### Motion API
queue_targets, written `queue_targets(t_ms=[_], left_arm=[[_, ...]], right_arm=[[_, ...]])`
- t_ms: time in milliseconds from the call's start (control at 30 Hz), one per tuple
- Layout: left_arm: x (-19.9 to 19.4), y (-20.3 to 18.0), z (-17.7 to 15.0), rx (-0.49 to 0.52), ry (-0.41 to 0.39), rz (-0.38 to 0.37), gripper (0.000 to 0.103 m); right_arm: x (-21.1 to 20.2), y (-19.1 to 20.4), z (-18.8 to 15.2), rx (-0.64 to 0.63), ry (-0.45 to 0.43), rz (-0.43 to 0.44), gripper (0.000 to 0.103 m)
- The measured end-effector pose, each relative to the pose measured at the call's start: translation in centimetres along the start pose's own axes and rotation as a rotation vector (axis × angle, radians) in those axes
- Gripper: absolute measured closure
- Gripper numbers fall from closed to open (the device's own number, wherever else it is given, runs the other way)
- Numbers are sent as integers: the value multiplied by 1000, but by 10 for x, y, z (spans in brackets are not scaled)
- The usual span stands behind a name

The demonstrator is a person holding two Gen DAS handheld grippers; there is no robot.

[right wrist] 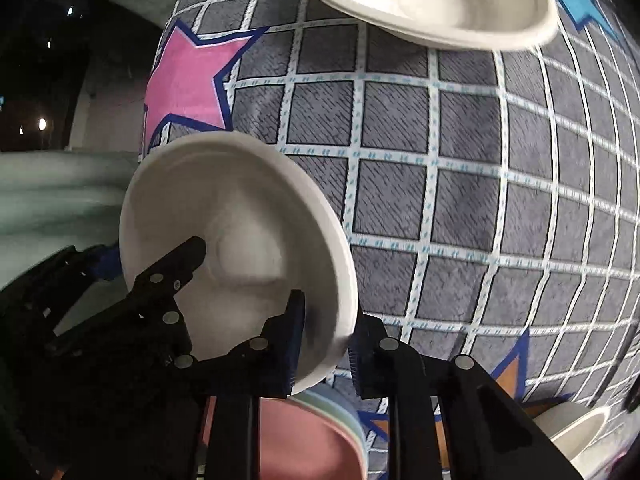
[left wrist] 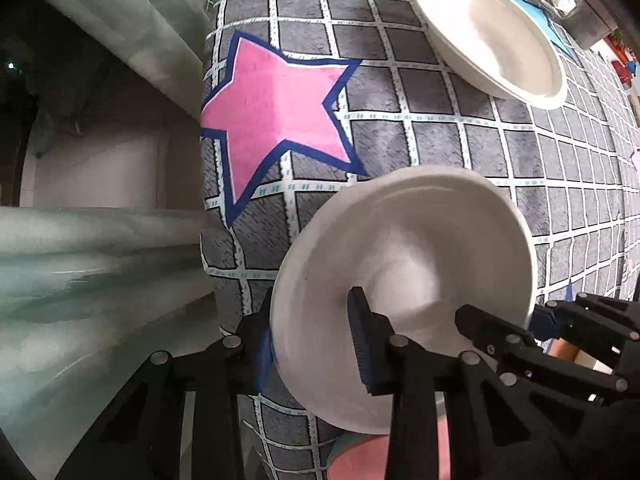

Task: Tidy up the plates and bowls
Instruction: 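Close both grippers on the second bowl rim and lift it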

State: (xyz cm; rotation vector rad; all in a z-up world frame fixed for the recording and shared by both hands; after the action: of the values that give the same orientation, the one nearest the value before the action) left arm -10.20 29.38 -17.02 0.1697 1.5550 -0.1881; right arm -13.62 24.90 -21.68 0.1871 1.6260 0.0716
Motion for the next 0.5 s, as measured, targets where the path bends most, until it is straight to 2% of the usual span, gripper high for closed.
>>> queue_targets(t_ms=[267, 500], left_arm=[[-22, -10, -1, 3, -41, 17, 66], [-45, -31, -7, 2, -82, 34, 66]], right_arm=[[-21, 4, -3, 0, -37, 9, 80], [-45, -16, -15, 5, -66, 31, 80]])
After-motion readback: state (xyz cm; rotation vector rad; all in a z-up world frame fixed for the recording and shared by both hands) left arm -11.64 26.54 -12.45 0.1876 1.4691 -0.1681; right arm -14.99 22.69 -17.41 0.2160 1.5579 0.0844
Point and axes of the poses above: each gripper's, at about its wrist camera, not at the fingertips, and x roughly the way its jaws point, y to its left, z to its top, the point moved 9 cm from there along x, roughly the way its jaws point, and after that the axes turned 4 degrees about -z, right-handed, at the moved point
